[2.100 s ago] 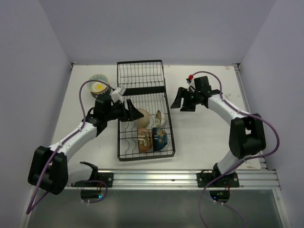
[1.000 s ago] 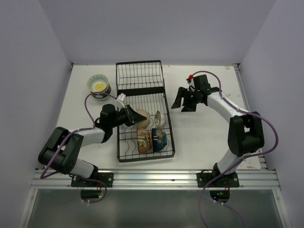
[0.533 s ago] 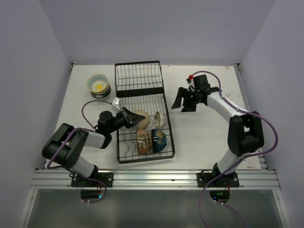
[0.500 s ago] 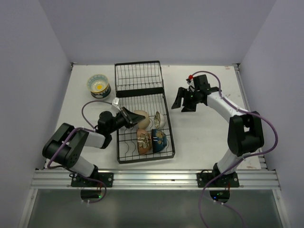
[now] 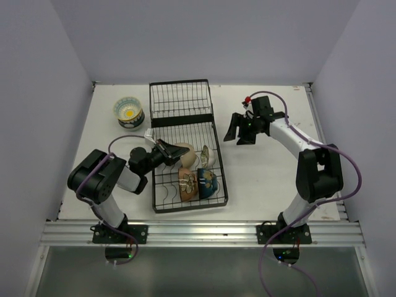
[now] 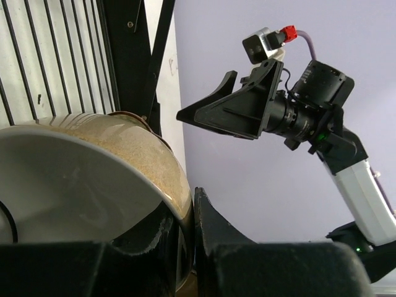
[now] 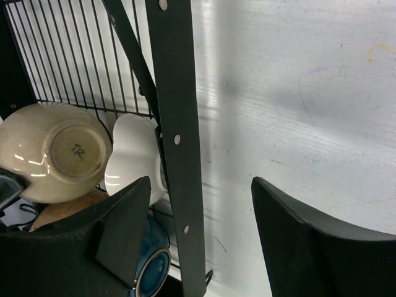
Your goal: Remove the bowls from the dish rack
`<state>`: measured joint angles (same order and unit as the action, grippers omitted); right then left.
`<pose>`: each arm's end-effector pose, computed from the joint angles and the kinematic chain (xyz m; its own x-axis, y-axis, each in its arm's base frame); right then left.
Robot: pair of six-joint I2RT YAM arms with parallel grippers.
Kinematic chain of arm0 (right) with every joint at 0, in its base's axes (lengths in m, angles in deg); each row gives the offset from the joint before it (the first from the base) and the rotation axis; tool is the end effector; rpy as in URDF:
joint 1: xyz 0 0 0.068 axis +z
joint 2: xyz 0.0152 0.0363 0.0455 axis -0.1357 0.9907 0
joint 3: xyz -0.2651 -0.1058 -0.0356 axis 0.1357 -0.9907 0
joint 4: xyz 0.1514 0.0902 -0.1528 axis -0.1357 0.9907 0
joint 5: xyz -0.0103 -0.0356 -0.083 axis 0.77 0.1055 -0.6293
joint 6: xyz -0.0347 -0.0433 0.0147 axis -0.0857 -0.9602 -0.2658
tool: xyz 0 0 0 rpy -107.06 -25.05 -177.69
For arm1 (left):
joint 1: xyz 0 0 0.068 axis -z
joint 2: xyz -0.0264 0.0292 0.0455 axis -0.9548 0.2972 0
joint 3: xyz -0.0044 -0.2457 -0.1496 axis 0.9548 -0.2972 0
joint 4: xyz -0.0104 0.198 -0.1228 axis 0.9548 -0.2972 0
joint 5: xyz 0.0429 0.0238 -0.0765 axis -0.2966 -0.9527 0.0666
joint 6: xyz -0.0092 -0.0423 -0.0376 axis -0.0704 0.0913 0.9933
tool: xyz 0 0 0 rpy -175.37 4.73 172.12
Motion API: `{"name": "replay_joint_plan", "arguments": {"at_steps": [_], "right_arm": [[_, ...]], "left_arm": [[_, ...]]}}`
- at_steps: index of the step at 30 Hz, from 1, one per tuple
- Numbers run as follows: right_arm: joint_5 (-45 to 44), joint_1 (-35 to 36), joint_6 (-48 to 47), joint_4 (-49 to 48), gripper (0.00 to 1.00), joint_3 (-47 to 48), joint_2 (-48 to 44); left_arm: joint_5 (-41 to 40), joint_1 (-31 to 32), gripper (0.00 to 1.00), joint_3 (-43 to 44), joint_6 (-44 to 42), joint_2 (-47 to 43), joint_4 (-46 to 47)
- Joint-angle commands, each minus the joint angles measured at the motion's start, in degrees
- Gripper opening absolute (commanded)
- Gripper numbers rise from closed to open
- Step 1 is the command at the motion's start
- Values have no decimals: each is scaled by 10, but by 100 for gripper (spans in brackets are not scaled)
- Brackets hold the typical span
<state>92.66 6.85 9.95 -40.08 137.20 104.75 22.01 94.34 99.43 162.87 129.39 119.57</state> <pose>0.3217 0.1003 0.2556 -0.9162 0.1583 -0.3682 -0.0629 0.8505 0.5222 0.2381 -0.1145 0.1834 -0.7563 -0.6454 -0.1069 0.0386 0.1191 -0.9921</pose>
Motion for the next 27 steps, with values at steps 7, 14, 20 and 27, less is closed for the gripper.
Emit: {"name": "replay_joint_plan", "arguments": {"at_steps": [7,14,20,27], "right_arm": [[-9,-2,-20,12,70,21,10],[-5,-2,-21,7,70,17,13],[-3,-2,-21,6,70,13,10],[0,-2,-22,5,70,14,11]], "left_arm": [[8,1,0,38,62,78,313],[36,2,0,65,48,63,298],[63,3,0,82,54,77,333],[131,3,0,114,46,87,337]]}}
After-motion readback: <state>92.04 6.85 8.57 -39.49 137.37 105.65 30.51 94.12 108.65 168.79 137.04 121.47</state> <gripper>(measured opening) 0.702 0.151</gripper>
